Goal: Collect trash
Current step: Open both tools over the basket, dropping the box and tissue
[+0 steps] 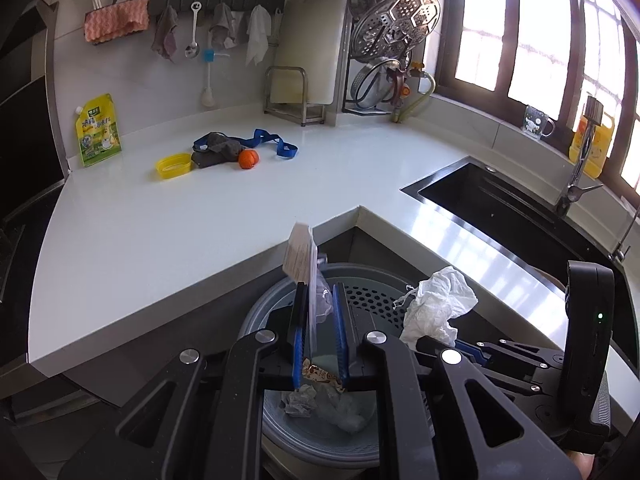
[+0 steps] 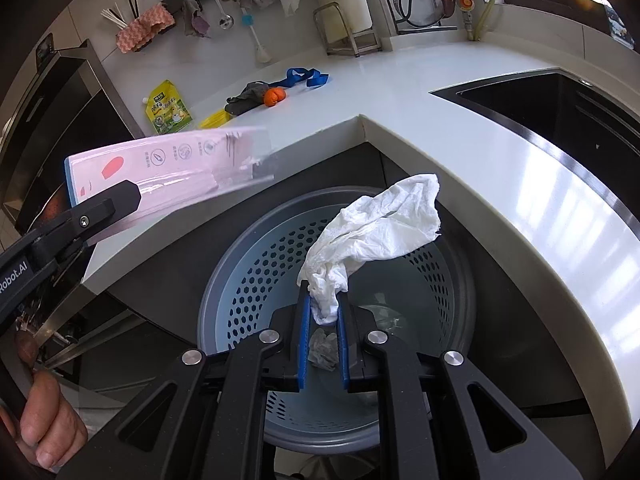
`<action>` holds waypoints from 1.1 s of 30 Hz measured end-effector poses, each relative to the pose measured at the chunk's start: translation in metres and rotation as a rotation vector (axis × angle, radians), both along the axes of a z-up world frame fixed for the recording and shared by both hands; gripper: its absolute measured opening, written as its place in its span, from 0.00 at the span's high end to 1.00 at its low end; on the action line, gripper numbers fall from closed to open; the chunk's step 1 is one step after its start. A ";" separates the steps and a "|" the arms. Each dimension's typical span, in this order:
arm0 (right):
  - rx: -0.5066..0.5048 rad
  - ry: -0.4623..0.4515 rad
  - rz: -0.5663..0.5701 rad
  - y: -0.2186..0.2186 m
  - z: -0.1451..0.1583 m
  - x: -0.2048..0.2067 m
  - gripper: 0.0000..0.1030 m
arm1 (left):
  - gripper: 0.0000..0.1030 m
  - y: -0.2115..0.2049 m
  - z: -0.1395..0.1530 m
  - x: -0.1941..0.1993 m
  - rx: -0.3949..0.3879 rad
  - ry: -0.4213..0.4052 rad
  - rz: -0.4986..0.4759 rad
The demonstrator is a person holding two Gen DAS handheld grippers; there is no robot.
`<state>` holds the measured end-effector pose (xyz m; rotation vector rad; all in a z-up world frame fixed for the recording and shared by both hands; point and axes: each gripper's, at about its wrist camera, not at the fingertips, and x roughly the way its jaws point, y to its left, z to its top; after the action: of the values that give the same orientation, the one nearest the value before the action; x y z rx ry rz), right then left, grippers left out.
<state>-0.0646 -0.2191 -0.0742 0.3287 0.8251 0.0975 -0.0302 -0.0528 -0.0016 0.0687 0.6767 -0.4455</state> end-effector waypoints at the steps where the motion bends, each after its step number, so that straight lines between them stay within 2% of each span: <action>1: 0.000 0.001 0.002 0.000 0.000 0.000 0.89 | 0.87 0.000 0.000 -0.001 -0.002 0.000 -0.001; 33: -0.027 0.070 0.037 0.013 -0.031 0.003 0.89 | 0.87 -0.017 -0.062 0.027 0.066 0.117 0.030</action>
<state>-0.0619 -0.2064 -0.1050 0.2924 0.9014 0.1101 -0.0033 -0.0694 -0.0633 0.0952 0.8068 -0.4001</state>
